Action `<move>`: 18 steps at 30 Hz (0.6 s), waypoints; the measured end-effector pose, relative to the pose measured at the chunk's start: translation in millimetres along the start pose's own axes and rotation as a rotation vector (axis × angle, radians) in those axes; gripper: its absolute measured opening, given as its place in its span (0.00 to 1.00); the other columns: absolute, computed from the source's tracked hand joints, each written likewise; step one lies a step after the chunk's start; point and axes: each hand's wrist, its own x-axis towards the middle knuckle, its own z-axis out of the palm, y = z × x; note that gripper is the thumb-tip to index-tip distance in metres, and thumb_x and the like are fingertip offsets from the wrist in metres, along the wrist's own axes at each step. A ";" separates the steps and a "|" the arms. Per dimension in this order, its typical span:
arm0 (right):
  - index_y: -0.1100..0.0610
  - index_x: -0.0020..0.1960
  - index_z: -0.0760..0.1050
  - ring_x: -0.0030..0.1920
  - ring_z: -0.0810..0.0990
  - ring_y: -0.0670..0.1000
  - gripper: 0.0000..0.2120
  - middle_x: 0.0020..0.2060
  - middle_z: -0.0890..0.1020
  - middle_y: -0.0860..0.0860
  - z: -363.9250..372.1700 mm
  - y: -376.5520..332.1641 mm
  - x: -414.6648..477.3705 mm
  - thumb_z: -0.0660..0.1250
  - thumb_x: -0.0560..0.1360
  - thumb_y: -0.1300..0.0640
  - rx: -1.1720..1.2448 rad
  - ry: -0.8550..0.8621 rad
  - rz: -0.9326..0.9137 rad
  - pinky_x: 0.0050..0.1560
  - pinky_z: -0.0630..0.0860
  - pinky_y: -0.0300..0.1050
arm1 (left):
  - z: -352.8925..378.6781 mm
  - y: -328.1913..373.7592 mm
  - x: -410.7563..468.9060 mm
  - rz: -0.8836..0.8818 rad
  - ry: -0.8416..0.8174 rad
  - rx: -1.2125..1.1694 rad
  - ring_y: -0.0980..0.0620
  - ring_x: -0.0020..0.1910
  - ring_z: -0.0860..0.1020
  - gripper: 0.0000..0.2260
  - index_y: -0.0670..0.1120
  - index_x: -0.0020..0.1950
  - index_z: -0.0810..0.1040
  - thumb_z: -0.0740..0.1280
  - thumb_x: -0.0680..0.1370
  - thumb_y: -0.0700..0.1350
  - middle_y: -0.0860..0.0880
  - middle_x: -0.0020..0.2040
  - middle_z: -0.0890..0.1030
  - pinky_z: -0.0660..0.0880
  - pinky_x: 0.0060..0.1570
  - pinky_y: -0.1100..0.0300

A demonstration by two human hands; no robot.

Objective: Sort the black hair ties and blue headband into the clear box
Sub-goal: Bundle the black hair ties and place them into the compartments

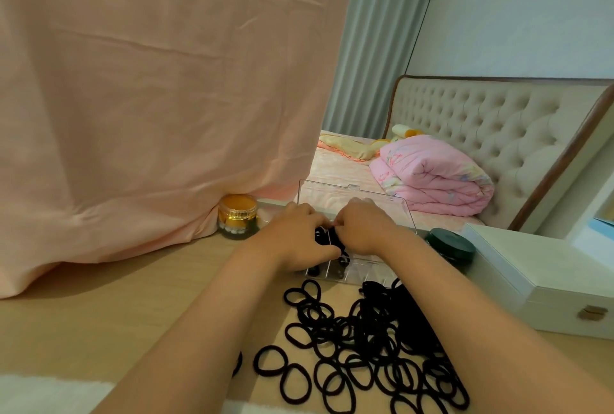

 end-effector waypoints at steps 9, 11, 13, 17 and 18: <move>0.53 0.65 0.81 0.67 0.74 0.52 0.22 0.67 0.78 0.50 -14.0 20.7 -26.3 0.57 0.77 0.63 0.216 0.095 -0.113 0.70 0.69 0.48 | 6.9 4.0 -0.1 0.043 0.050 0.077 0.50 0.72 0.59 0.24 0.58 0.73 0.71 0.61 0.78 0.63 0.50 0.73 0.65 0.61 0.70 0.50; 0.50 0.60 0.83 0.61 0.76 0.52 0.21 0.61 0.80 0.48 -3.1 18.7 -31.4 0.55 0.75 0.56 0.166 0.098 -0.193 0.66 0.70 0.54 | 4.0 4.4 -0.4 0.046 0.046 0.066 0.51 0.72 0.60 0.23 0.59 0.71 0.73 0.63 0.77 0.64 0.51 0.72 0.67 0.63 0.69 0.51; 0.51 0.54 0.83 0.59 0.75 0.52 0.23 0.59 0.81 0.48 6.5 17.1 -33.7 0.52 0.71 0.51 0.086 0.087 -0.232 0.63 0.68 0.54 | -1.2 3.8 -1.6 0.037 0.055 0.011 0.53 0.67 0.66 0.23 0.59 0.68 0.77 0.67 0.75 0.64 0.54 0.66 0.73 0.68 0.61 0.55; 0.49 0.58 0.83 0.64 0.72 0.51 0.24 0.65 0.80 0.46 13.8 16.8 -32.6 0.52 0.75 0.48 -0.065 0.113 -0.258 0.65 0.61 0.53 | -11.2 -1.9 -3.5 -0.015 0.113 -0.144 0.60 0.60 0.74 0.25 0.56 0.66 0.78 0.75 0.70 0.60 0.60 0.61 0.78 0.70 0.53 0.64; 0.48 0.59 0.84 0.65 0.71 0.50 0.26 0.64 0.80 0.44 14.4 16.5 -31.6 0.49 0.74 0.47 -0.102 0.100 -0.267 0.68 0.58 0.53 | -11.4 -4.0 -3.0 -0.010 0.123 -0.151 0.59 0.62 0.75 0.25 0.56 0.66 0.77 0.75 0.70 0.59 0.59 0.63 0.78 0.71 0.54 0.64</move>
